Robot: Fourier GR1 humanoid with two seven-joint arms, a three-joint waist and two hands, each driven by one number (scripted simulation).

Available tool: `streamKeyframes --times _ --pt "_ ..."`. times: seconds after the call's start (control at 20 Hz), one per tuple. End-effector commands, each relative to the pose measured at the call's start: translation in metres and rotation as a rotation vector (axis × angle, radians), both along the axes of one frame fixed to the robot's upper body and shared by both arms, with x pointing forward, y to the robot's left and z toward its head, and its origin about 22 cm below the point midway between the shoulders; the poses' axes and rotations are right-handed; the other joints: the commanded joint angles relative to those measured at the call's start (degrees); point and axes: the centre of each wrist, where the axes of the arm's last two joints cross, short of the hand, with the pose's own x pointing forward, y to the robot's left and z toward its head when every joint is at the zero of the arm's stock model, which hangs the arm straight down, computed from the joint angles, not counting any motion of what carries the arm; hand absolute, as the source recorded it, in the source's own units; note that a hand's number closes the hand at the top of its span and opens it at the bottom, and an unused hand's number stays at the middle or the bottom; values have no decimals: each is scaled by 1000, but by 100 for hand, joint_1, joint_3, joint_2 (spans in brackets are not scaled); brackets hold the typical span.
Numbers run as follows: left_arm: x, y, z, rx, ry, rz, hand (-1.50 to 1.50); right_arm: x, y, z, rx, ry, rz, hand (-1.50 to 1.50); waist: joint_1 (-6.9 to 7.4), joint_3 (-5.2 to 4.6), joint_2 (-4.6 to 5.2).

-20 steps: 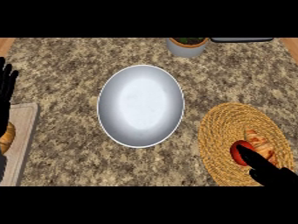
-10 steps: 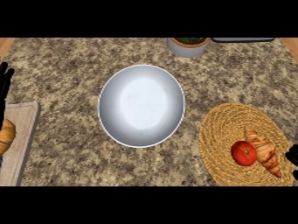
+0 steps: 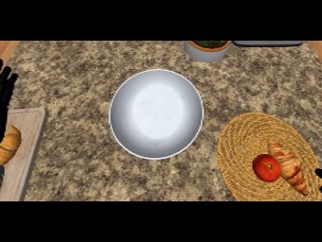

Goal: Pick the tomato from the placemat and place it in the bowl

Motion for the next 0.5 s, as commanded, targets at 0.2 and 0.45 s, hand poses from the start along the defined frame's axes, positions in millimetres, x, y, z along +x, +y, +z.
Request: streamKeyframes --times 0.2,0.45 --pt "3 0 -10 -6 7 -18 0 19 -8 -24 -86 29 -31 -150 97 6 19" --pt "6 -14 -8 10 -4 -1 0 21 -8 -44 -90 44 -47 -150 62 7 10"
